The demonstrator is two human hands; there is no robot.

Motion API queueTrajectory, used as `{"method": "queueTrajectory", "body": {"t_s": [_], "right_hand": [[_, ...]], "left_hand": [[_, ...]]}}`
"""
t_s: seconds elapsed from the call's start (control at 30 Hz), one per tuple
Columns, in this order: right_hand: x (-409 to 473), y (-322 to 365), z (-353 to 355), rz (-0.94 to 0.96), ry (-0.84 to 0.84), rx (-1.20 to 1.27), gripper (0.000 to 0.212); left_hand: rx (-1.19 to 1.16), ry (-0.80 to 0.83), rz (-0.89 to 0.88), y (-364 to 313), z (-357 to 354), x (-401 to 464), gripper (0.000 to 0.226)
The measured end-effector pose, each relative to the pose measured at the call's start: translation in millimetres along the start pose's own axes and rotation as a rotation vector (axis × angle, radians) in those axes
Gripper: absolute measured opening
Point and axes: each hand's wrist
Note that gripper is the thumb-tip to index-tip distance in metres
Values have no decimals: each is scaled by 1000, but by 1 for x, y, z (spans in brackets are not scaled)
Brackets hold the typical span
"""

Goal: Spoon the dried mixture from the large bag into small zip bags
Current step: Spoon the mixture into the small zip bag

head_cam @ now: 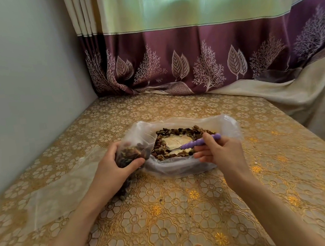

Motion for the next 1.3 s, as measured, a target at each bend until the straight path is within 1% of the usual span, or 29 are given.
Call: {"method": "queueTrajectory", "body": {"t_s": [0.1,0.2,0.33,0.47,0.7,0.87,1.0,1.23,1.3], "right_hand": [[0,0,0,-26,-48,54,39],[1,1,1,-32,-110,87,46],[2,4,5,-34,-135,105,48],[2,5,5,12,-182,119,35],[0,21,-2,158,-219,149,28],[-9,32,-13,189,-134,194,27],[-18,34,-25,194,-3,202,28],[-26,38,-37,278,215,142,21],[-26,39,-37,304,252,125,18]], "left_hand": [[9,16,-4,1,0,1,63],[27,26,-14,1,0,1,65],[53,34,-19,5,0,2,53],[55,38,-27,6,-1,1,51],[67,28,-26,5,-2,1,50],[81,16,-27,4,-2,1,49],[67,11,-13,4,-3,0,49],[-122,-51,-4,-2,-5,-3,45],[-161,-71,-6,-4,-6,-3,46]]}}
Point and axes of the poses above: each hand's wrist, its own x-axis towards the middle knuckle, its own z-axis out of the back of the hand, y = z × x, and after that the axes turned 5 degrees about x, right-handed
